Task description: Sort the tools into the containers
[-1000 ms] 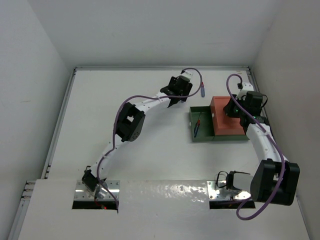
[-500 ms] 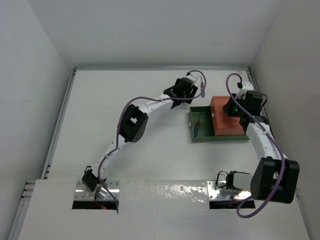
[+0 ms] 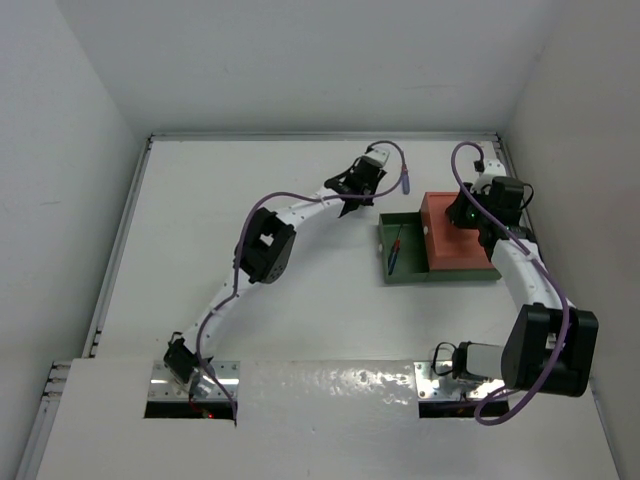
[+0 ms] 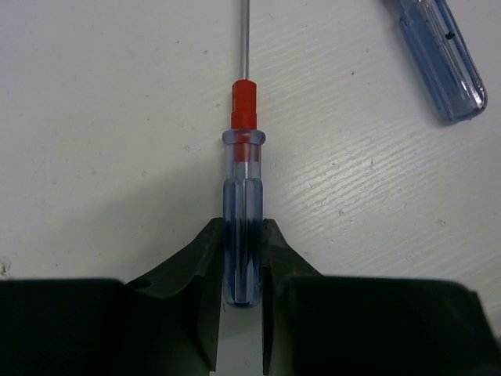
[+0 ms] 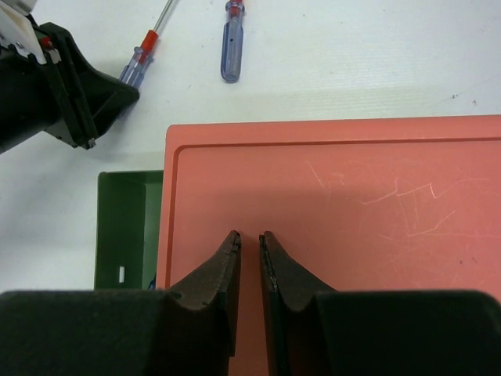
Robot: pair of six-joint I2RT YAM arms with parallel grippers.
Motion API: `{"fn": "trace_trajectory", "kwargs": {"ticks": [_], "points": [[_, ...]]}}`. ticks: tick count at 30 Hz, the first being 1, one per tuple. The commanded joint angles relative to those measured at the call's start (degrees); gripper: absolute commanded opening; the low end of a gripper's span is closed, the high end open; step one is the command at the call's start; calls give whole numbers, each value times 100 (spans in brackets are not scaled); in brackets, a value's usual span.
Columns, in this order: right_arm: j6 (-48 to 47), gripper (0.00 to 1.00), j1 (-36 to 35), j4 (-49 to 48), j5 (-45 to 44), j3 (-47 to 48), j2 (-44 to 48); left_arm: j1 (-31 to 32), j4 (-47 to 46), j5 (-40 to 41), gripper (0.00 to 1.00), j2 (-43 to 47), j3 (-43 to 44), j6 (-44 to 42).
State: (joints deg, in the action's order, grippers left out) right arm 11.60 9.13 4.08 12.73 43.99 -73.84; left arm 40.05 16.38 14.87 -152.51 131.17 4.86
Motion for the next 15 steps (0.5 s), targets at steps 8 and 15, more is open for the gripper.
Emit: {"fn": "trace_trajectory", "kwargs": {"ticks": [8, 15], "points": [[-61, 17, -16, 1588, -289, -356, -482, -490, -38, -1134, 0, 2241, -336, 1227], [71, 17, -7, 1543, -218, -294, -438, -148, 1155, -3058, 0, 3007, -1293, 1228]]}}
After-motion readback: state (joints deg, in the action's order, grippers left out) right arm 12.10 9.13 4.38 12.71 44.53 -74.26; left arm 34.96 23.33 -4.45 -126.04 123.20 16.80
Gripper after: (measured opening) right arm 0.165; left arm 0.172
